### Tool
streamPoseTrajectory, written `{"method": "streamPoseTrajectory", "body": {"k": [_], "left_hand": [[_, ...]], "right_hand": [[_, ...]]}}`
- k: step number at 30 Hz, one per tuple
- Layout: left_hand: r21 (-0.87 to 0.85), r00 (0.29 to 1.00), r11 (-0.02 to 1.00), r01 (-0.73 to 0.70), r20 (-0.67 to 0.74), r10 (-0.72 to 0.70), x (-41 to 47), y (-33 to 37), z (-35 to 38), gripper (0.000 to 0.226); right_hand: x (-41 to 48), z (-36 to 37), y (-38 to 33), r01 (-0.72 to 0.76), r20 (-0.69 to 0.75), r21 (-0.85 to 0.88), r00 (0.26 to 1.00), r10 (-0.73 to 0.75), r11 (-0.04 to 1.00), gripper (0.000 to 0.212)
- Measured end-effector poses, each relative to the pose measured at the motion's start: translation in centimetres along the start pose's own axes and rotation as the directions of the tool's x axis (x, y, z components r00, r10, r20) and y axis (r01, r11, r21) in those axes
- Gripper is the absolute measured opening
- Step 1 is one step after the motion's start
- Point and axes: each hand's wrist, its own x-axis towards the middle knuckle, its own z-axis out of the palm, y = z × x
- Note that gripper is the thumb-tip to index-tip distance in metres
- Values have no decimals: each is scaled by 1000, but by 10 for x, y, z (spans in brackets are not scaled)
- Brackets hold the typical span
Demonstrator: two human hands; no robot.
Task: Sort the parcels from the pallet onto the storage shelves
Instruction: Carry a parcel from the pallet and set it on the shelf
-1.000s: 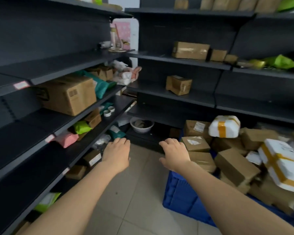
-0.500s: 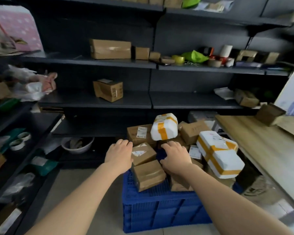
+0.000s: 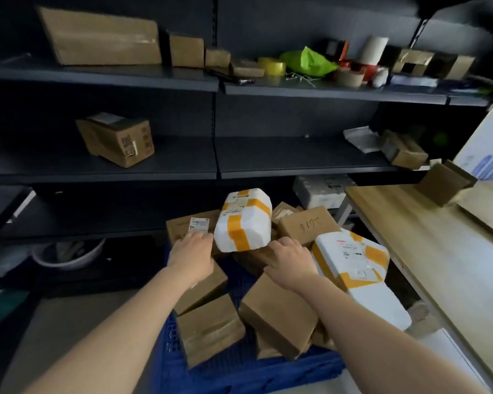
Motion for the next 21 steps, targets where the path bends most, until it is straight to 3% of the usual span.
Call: {"method": "streamPoseTrajectory", "body": {"k": [7,14,21], "left_hand": [[-70,990,993,99,104,-92,94,-3,36,53],[-149,969,972,183,194,-153,179,-27,74,44],[-494,917,790,363,342,-207,239,-37,113,61]], "right_hand": [[97,18,41,-1,88,25,996,-1,1000,55],[170,56,49,-116,141,253,987,82,961,62],[222,95,39,-307,183,550,952,246,777,70]]}}
